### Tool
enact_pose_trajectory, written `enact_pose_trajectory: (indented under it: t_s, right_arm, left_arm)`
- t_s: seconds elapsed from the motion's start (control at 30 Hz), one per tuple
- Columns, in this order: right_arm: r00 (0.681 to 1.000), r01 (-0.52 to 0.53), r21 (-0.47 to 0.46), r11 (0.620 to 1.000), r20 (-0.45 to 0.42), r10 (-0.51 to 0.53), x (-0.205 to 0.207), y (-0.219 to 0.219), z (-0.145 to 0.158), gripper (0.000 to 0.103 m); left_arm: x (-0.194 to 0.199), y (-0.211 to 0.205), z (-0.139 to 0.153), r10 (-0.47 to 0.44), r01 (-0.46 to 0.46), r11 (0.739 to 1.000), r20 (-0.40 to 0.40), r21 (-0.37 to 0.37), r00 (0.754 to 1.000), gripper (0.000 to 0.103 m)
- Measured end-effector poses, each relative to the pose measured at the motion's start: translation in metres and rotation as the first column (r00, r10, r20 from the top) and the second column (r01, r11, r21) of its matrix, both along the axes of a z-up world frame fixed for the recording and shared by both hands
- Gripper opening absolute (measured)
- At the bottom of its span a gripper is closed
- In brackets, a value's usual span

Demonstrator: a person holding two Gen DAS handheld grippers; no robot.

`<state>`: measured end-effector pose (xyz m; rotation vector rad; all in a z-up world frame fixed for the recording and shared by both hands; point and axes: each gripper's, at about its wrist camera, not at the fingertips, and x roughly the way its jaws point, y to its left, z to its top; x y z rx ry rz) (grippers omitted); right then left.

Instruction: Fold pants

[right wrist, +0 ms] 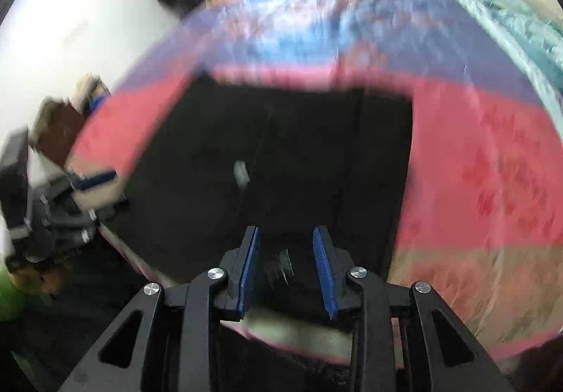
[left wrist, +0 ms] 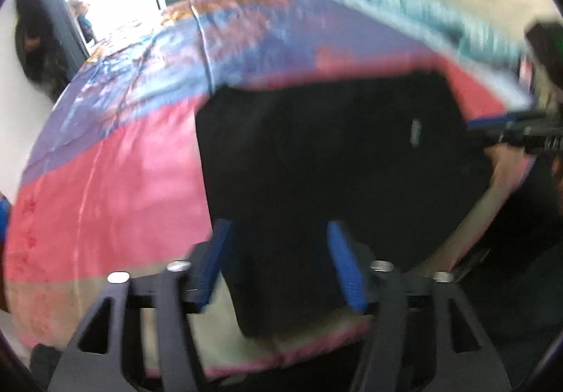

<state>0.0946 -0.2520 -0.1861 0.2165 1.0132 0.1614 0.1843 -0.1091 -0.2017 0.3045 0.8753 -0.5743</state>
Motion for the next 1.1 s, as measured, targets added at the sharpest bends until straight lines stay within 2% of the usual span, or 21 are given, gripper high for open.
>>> enact_pose_trajectory:
  t_s: [0.07, 0.13, 0.2, 0.27, 0.33, 0.37, 0.4, 0.47, 0.6, 0.8, 0.87, 0.93, 1.0, 1.03, 1.1]
  right_arm:
    - [0.998, -0.019, -0.023, 1.000, 0.052, 0.020, 0.016, 0.001, 0.022, 0.034]
    - [0.994, -0.048, -0.055, 0.997, 0.100, 0.054, 0.044, 0.003, 0.041, 0.034]
    - [0.990, -0.067, -0.067, 0.995, 0.118, 0.075, 0.069, 0.005, 0.039, 0.035]
    - [0.994, -0.062, -0.081, 0.995, 0.080, 0.068, 0.092, 0.005, 0.017, 0.035]
    - [1.000, -0.027, -0.107, 0.994, -0.011, 0.026, 0.101, -0.003, -0.021, 0.035]
    - [1.000, 0.004, -0.102, 0.995, -0.028, -0.007, 0.104, -0.011, -0.042, 0.035]
    - [1.000, 0.022, -0.073, 0.997, 0.006, -0.021, 0.102, -0.014, -0.046, 0.035]
    - [0.998, 0.047, -0.035, 0.998, 0.031, -0.046, 0.095, -0.019, -0.040, 0.035]
    - [0.997, 0.054, -0.106, 0.993, 0.060, -0.048, 0.075, -0.016, -0.016, 0.039]
    - [0.990, -0.008, -0.135, 0.991, 0.140, 0.027, -0.013, 0.011, 0.016, 0.039]
    - [0.989, -0.021, -0.131, 0.991, 0.140, 0.040, -0.032, 0.023, 0.012, 0.039]
    - [0.997, -0.010, -0.109, 0.994, 0.079, 0.019, -0.045, 0.031, -0.009, 0.039]
    - [0.999, 0.048, -0.054, 0.997, -0.023, -0.049, -0.049, 0.025, -0.040, 0.037]
    - [0.995, 0.092, 0.000, 0.996, -0.046, -0.092, -0.054, 0.019, -0.052, 0.036]
    - [0.989, 0.147, 0.040, 0.988, -0.026, -0.146, -0.062, 0.013, -0.050, 0.034]
  left_arm:
    - [0.032, -0.001, 0.025, 0.059, -0.057, 0.995, 0.027, -0.079, 0.998, 0.084]
    - [0.061, -0.009, 0.031, 0.100, -0.098, 0.990, 0.019, -0.099, 0.995, 0.084]
    - [0.091, -0.019, 0.024, 0.139, -0.139, 0.985, -0.009, -0.101, 0.990, 0.084]
    - [0.116, -0.028, -0.001, 0.183, -0.186, 0.981, -0.073, -0.050, 0.980, 0.084]
    - [0.128, -0.036, -0.035, 0.208, -0.205, 0.978, -0.146, 0.037, 0.967, 0.083]
    - [0.128, -0.038, -0.048, 0.209, -0.200, 0.977, -0.172, 0.070, 0.963, 0.083]
    - [0.126, -0.038, -0.054, 0.205, -0.195, 0.978, -0.181, 0.071, 0.962, 0.083]
    - [0.111, -0.029, -0.047, 0.211, -0.208, 0.978, -0.157, 0.036, 0.965, 0.084]
    - [0.077, -0.012, -0.023, 0.176, -0.175, 0.984, -0.107, 0.015, 0.979, 0.084]
    - [0.037, 0.013, -0.012, 0.168, -0.170, 0.985, -0.090, -0.017, 0.982, 0.085]
    - [0.024, 0.016, -0.017, 0.175, -0.177, 0.984, -0.095, -0.008, 0.980, 0.085]
    - [0.017, 0.013, -0.030, 0.167, -0.166, 0.986, -0.124, 0.014, 0.978, 0.085]
    - [0.012, 0.008, -0.043, 0.169, -0.161, 0.985, -0.149, 0.063, 0.974, 0.085]
    - [0.009, 0.009, -0.047, 0.175, -0.165, 0.984, -0.159, 0.072, 0.972, 0.085]
    - [0.005, 0.014, -0.041, 0.189, -0.184, 0.982, -0.161, 0.047, 0.969, 0.085]
